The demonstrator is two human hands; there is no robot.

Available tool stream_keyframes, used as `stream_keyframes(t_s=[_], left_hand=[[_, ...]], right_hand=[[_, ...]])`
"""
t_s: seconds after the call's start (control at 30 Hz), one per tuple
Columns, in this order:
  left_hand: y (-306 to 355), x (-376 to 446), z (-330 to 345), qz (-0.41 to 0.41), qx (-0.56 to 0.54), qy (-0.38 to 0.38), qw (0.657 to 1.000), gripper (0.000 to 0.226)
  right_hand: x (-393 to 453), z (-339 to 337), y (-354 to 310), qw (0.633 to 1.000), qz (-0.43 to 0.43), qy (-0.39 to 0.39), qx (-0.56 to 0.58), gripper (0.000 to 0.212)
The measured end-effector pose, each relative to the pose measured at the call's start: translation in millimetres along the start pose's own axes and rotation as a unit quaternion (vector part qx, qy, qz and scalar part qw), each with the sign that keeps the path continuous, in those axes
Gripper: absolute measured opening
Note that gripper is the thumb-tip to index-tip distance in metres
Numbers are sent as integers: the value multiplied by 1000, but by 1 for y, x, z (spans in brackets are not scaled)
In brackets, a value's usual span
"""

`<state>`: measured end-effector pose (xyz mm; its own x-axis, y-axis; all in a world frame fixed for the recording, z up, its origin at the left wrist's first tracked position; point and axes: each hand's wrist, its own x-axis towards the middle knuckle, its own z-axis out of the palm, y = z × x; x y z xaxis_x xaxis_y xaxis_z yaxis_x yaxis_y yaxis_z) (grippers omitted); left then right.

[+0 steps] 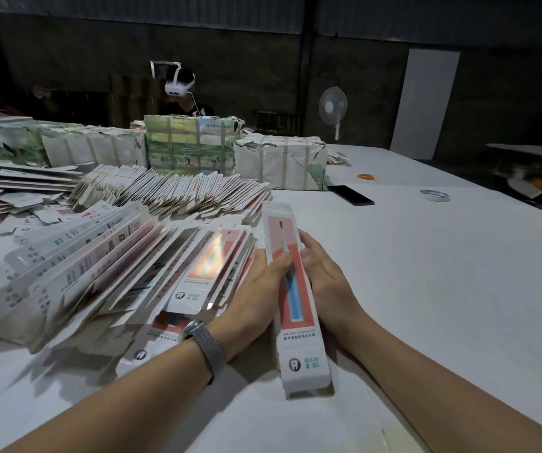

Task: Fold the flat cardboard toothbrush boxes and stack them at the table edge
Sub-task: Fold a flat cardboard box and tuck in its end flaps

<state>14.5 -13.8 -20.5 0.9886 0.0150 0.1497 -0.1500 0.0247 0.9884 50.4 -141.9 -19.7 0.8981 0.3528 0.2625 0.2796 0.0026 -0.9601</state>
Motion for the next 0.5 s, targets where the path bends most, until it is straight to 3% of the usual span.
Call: stream_keyframes(t_s=[0.1, 0.23, 0.5], left_hand=[[2, -1, -4, 1, 6, -43, 999, 27], [4, -2, -6, -2, 16, -79, 997, 31], [6, 4, -4, 5, 26, -62, 998, 53]], right_hand=[[-1, -2, -4, 999, 1, 14, 38, 36], [-2, -4, -11, 998, 19, 34, 42, 53], [-15, -16, -6, 999, 6, 41, -9, 34]])
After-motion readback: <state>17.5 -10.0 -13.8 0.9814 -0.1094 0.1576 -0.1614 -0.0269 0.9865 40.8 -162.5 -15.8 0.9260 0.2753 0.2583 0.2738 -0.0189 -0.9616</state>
